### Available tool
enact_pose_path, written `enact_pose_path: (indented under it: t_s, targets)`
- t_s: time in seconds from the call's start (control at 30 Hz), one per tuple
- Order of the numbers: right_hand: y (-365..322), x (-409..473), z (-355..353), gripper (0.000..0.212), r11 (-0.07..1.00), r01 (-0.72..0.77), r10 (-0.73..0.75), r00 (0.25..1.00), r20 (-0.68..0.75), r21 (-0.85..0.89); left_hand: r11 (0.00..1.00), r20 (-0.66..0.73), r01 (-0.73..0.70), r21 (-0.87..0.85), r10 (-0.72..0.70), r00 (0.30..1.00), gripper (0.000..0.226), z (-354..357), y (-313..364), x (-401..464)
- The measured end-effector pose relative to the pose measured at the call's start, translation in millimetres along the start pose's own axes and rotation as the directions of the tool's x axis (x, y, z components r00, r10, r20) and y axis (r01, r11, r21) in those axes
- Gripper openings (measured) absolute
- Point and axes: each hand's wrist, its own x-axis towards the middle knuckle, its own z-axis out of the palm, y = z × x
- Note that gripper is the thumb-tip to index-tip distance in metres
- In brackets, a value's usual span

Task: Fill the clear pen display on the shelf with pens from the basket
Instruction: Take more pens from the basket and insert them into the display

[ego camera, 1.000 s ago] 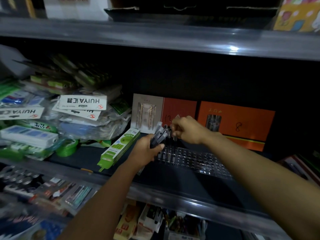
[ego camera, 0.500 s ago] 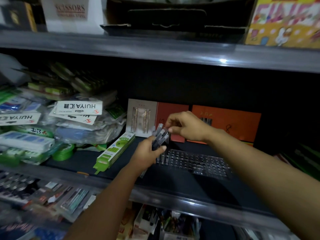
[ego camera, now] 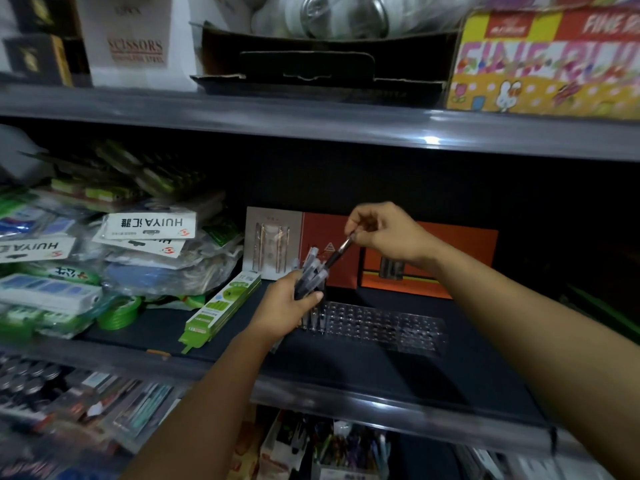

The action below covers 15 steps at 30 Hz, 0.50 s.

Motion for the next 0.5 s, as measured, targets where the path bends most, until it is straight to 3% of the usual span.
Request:
enact_pose_path:
  t_s: [0.33, 0.5]
  targets:
    - [-7, -1, -3, 0.007, 0.999, -0.013, 0.014, 1.000, -0.021, 0.039, 1.000, -0.012, -0.001, 0.023, 0.001, 1.000, 0.013, 7, 5, 3]
    - [-1, 1, -19, 0.013, 0.997, -0.075, 0.074, 0.983, -0.167, 0.000, 0.997, -0.015, 0.027, 0.075, -0.026, 1.000, 0.028, -4, -5, -2]
